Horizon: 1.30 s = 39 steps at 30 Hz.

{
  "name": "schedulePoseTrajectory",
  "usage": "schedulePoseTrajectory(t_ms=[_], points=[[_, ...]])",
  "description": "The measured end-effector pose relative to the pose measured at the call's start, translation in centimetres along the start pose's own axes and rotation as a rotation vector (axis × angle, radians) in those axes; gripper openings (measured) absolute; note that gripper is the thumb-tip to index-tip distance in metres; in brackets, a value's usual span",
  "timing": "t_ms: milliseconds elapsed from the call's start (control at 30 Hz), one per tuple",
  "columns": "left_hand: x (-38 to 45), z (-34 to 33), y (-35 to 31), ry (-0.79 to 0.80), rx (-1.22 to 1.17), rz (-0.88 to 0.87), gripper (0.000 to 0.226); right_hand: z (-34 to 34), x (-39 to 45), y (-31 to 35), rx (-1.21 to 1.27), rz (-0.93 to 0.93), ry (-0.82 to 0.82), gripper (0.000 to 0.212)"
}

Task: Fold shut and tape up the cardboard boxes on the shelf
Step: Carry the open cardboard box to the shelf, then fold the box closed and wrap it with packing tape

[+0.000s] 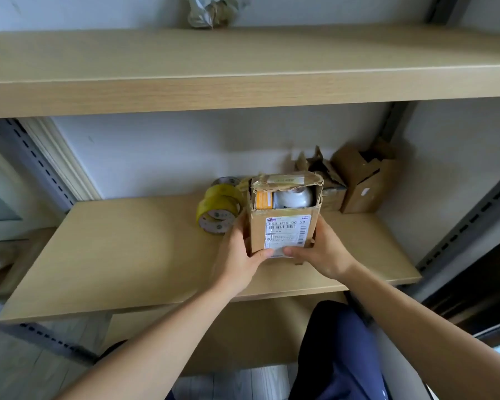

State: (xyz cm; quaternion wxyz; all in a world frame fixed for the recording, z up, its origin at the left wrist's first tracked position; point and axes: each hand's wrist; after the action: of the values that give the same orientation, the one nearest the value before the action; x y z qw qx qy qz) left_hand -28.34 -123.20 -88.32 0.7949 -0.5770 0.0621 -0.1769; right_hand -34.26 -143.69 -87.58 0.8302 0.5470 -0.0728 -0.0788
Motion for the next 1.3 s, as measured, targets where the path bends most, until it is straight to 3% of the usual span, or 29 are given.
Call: schedulePoseTrajectory(t_ms=[200, 367, 667, 867, 1033, 1300], points=[[2.8, -4.5, -0.9, -0.047, 0.003, -0.055, 0.099, 3.9, 2.2, -0.6, -0.205, -0.104, -0.024, 0.046], [4.7, -4.9, -1.4, -0.039, 0.055, -0.072, 0.095, 4.0, 3.5, -0.7, -0.21, -0.141, -0.045, 0.056], [3.9, -2.3, 1.4, 0.062, 0.081, 0.055, 0.1, 1.9, 1.7, -0.9, -0.289, -0.204, -0.179, 0.061], [2.6, 0.3, 2.8, 0.163, 0.11, 0.068, 0.081, -0.2, -0.2, -0.6, -0.344, -0.261, -0.328, 0.067], [1.3, 3.3, 3.9, 0.222, 0.278, 0.01, 0.06, -1.9, -1.4, -0.3, -0.401, -0.284, -0.372, 0.062], [-0.2, 6.2, 5.5, 0.239, 0.419, -0.104, 0.055, -6.5, -2.7, 1.4, -0.249, -0.385, -0.581, 0.067]])
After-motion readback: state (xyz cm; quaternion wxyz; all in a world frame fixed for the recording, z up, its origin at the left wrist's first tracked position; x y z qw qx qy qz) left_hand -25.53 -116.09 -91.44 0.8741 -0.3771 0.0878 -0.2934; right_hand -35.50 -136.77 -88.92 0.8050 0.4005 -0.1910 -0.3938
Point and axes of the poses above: each hand's wrist, its own x-axis towards the middle knuckle, its own z-axis out of the back of the hand, y = z × x, and after that the axes turned 5 degrees about -x, right-handed
